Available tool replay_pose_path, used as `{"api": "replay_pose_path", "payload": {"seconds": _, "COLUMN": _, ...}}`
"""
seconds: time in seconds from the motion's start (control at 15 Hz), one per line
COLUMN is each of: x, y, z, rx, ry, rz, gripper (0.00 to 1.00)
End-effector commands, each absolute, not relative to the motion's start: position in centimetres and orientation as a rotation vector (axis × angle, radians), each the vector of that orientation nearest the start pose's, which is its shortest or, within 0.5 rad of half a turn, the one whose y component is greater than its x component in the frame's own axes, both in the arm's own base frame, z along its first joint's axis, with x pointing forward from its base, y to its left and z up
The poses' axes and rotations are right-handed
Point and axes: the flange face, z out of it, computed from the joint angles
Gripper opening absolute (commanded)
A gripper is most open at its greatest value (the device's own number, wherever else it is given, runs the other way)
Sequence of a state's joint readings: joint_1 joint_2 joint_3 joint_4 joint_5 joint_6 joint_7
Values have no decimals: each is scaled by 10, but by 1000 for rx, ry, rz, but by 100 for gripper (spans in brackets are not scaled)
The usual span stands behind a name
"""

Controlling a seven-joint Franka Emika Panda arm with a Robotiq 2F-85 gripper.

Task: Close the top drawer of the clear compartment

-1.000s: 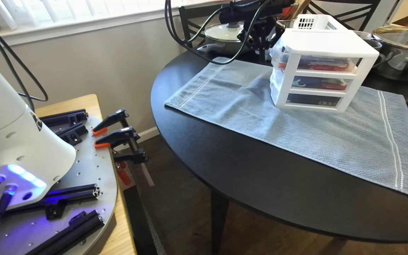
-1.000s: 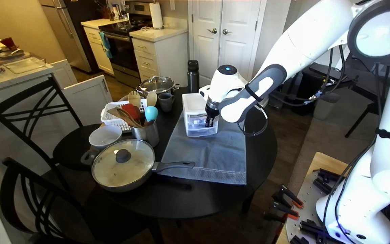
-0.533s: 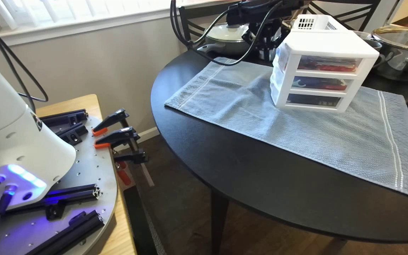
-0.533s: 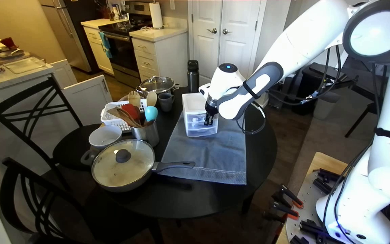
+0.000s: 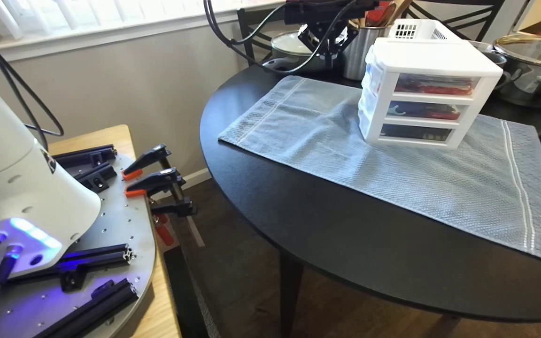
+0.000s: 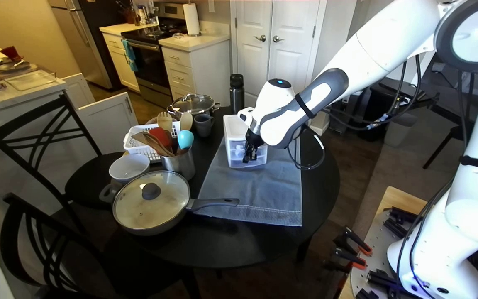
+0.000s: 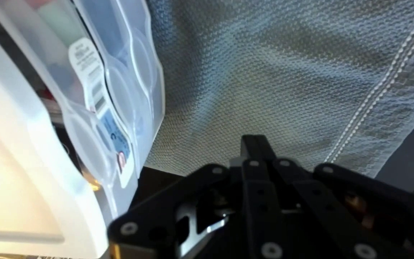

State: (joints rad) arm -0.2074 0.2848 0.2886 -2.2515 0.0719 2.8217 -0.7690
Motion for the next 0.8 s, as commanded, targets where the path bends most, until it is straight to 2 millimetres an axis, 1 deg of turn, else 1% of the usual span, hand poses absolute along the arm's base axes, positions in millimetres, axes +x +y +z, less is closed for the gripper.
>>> {"api": "replay_pose_path", "payload": {"seconds": 0.0, "x": 548, "y": 38, "z": 300, "rx": -2902, "ry": -1111, "rz": -494, "gripper": 27}}
{"api": "replay_pose_path", "payload": {"seconds": 0.07, "x": 565, "y": 42, "z": 283, "rx": -2882, "ry": -1138, "rz": -506, "gripper": 8}}
{"api": "replay_pose_path", "payload": {"seconds": 0.27, "x": 558, "y": 39, "z": 295, "rx": -2895, "ry": -1140, "rz": -509, "gripper": 26}}
{"api": "replay_pose_path", "payload": {"seconds": 0.73, "x": 556, "y": 38, "z": 296, "rx": -2897, "ry": -1140, "rz": -502, "gripper": 27}}
